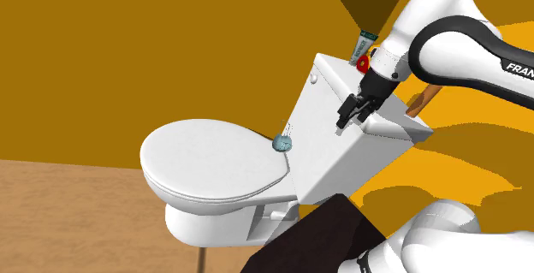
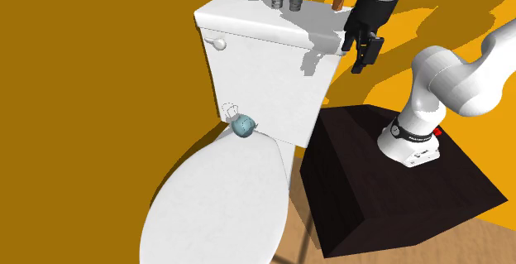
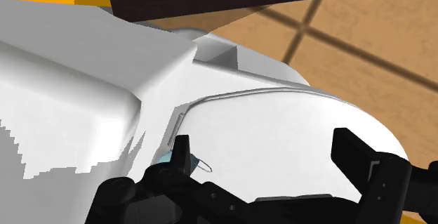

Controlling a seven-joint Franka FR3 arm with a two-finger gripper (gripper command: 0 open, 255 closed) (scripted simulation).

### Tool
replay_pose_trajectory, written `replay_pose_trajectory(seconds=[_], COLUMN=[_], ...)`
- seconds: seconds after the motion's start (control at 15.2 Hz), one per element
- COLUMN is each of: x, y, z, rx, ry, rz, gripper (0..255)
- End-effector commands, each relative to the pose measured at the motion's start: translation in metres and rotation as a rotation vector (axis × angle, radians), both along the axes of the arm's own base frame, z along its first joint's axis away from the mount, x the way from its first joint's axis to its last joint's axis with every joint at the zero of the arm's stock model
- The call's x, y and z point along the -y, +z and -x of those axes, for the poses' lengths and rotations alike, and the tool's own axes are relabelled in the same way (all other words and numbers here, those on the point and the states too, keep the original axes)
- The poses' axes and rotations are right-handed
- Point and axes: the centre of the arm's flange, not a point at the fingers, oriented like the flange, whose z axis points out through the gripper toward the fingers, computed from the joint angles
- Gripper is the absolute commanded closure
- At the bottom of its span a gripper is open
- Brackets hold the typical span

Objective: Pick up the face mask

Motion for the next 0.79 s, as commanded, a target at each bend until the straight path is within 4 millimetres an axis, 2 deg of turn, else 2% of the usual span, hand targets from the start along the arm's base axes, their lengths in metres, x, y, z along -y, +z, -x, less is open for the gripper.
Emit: replay_pose_trajectory(seconds=[0.0,0.73], x=[0.0,0.068], y=[0.0,-0.091], z=[0.0,-0.084], rx=[0.0,0.007], ry=[0.0,0.179], rz=[0.0,0.033], gripper=[0,0])
